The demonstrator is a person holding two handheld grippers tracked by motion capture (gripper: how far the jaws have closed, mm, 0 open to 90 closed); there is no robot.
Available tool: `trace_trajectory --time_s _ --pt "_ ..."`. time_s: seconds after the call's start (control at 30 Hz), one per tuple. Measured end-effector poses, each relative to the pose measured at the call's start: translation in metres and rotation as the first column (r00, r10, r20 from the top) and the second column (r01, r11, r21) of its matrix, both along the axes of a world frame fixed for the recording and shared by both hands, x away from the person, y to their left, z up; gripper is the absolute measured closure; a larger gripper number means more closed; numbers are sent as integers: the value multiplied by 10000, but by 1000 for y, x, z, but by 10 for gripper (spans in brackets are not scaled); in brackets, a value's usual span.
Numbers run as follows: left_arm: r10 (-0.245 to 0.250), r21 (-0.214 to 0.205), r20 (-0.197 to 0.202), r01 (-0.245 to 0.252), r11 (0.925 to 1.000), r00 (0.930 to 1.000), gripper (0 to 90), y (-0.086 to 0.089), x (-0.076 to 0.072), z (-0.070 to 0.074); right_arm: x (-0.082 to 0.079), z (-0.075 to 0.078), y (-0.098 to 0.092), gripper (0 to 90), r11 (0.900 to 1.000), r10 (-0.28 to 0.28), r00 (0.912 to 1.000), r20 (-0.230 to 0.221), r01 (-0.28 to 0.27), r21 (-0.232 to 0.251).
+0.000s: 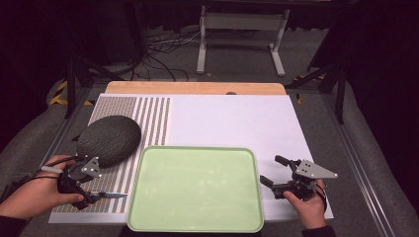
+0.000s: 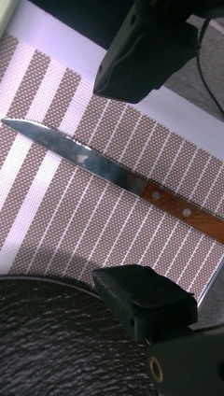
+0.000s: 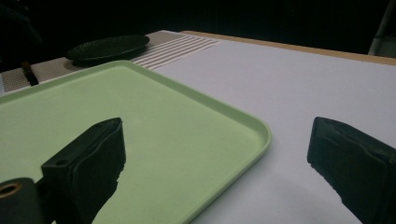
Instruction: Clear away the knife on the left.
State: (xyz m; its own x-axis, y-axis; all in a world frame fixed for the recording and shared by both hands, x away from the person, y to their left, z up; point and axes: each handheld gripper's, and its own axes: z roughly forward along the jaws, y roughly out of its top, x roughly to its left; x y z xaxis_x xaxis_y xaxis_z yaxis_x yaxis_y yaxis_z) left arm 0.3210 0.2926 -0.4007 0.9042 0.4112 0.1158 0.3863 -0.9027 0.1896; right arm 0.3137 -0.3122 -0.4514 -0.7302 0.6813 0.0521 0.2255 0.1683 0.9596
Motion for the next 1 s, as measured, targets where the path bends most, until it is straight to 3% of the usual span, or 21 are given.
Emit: trace_trajectory --time_s 0.2,0.3,0.47,0.53,0.77,1.0 --pt "-428 424 -318 441 9981 9986 136 1 1 -2 0 0 0 52 10000 12 10000 -33 -12 -21" --pt "-630 369 -660 655 9972 9958 132 2 0 -4 0 0 1 50 10000 59 10000 -67 -59 -24" --pt "-854 1036 -1048 963 9899 9908 160 2 1 -10 0 -1 1 50 10000 86 9999 -68 -86 -16" --pt "-955 1070 -1071 1070 9885 9896 167 3 2 -12 0 -1 1 50 10000 84 9999 -66 -85 -16" --pt "-1321 1276 -1505 1518 9801 9797 321 7 10 -18 0 -1 1 50 9999 129 9999 -89 -129 -24" --pt "-1922 1904 -1703 2236 9559 9665 501 9 15 -26 0 -1 2 51 9998 196 9998 -103 -196 -47"
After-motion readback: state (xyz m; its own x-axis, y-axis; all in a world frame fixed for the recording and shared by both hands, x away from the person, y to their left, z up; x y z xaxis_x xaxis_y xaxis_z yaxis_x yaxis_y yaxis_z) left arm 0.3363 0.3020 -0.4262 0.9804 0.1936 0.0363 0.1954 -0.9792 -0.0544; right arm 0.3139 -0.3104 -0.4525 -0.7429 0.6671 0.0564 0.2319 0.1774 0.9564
